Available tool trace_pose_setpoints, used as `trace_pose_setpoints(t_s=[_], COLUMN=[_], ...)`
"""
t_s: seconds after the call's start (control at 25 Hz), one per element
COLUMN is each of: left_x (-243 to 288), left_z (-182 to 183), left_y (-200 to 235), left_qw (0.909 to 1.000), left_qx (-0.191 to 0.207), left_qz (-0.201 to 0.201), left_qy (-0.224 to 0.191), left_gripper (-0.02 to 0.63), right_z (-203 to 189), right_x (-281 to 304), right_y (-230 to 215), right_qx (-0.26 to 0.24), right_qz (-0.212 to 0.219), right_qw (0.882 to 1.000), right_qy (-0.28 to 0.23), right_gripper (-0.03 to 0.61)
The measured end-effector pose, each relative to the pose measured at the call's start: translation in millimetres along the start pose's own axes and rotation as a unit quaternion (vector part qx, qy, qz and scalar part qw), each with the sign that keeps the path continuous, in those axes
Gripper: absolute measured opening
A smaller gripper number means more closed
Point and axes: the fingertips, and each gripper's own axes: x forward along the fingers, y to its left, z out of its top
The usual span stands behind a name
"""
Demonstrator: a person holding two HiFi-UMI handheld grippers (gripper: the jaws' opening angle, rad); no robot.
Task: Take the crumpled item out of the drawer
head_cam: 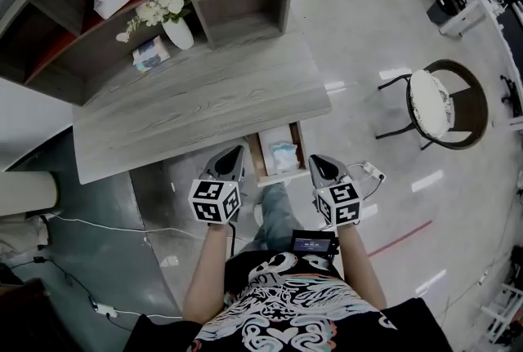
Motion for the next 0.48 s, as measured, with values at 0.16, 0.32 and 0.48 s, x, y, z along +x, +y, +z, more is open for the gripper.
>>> trace_pose_setpoints(t_s=[0.16,0.32,0.48], left_x=[8.8,16.6,19.3], left_z=[-11.4,-16.3,-26.4], left_y=[8.2,16.7,22.3], left_qw=[0.9998,0.9996,0.9992], left_qx=[0.0,-0.004,-0.012], left_qz=[0.005,0.009,0.014], left_qy=[0.018,0.025,0.035], left_gripper=[0.0,0.0,0.0], right_z=[-5.8,-12.5,-21.4], right_x=[11.8,22.8,32.8], right_y=[-0.3,-2.9,-3.0], right_qx=[-0.004,-0.008,-0.017], right_qz=[0.007,0.009,0.009], right_qw=[1.0,1.0,0.999], right_qy=[0.016,0.028,0.04], right_gripper=[0.005,0.005,0.005])
